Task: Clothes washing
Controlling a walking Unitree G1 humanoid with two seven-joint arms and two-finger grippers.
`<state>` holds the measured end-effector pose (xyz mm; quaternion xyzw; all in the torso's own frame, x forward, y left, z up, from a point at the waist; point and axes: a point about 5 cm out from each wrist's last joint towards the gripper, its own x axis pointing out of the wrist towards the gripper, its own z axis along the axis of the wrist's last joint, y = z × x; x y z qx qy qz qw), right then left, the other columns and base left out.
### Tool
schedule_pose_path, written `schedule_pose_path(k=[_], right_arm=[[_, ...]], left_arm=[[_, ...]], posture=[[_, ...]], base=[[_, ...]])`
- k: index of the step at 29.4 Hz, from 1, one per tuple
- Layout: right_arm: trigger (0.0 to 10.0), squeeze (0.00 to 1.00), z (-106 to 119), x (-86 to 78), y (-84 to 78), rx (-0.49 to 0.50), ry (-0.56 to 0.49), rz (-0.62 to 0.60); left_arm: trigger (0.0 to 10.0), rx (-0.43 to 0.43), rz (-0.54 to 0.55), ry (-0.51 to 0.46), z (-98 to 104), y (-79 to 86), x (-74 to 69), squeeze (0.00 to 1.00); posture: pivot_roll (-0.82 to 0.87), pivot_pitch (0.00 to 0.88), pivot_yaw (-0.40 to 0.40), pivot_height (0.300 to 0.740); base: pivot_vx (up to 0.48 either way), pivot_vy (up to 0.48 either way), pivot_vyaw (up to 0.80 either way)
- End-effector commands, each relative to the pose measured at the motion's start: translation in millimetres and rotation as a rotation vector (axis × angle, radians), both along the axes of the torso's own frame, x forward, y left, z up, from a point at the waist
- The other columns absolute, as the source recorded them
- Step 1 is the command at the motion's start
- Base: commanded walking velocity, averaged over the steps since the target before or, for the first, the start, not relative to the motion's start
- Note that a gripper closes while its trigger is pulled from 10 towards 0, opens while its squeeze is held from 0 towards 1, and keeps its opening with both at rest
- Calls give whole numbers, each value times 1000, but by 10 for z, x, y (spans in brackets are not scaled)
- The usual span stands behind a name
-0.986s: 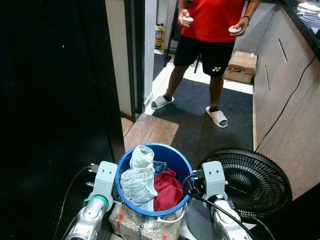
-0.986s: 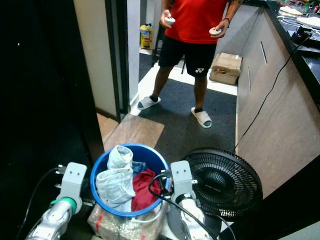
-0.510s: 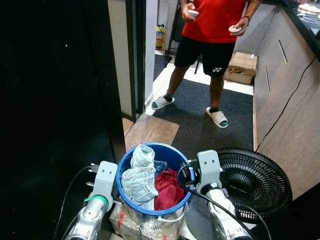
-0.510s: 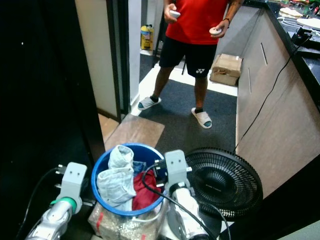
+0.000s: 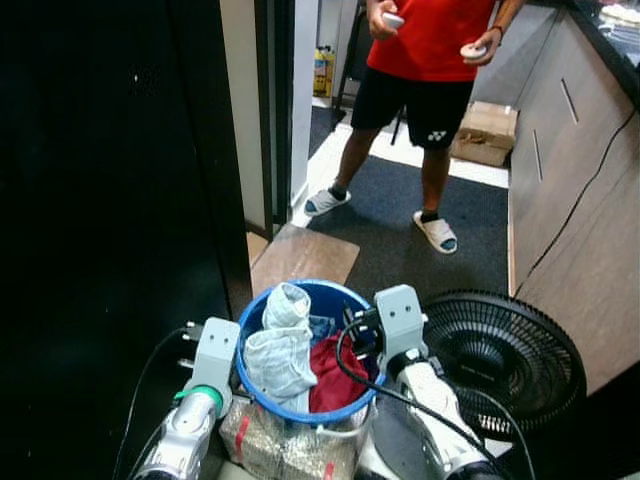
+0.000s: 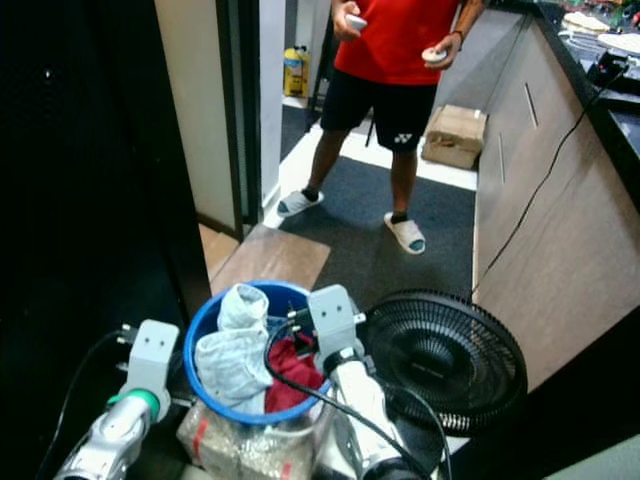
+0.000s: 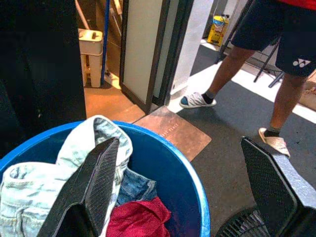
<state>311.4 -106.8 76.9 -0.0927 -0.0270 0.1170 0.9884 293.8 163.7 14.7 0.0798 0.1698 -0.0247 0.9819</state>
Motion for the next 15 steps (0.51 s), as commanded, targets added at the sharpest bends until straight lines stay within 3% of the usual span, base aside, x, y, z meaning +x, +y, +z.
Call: schedule_pose_path(k=[1, 15], right_arm=[[10000, 0, -24, -28, -11, 1, 11, -3], [10000, 0, 52, 0, -6, 10, -7, -7]], left_arm=[[10000, 0, -4, 6, -6, 1, -6, 0], [10000, -10, -6, -13, 53, -20, 40, 0]], posture=[[29, 0, 30, 650], [34, 0, 33, 625]], base=[[0, 0, 0], [0, 0, 0]])
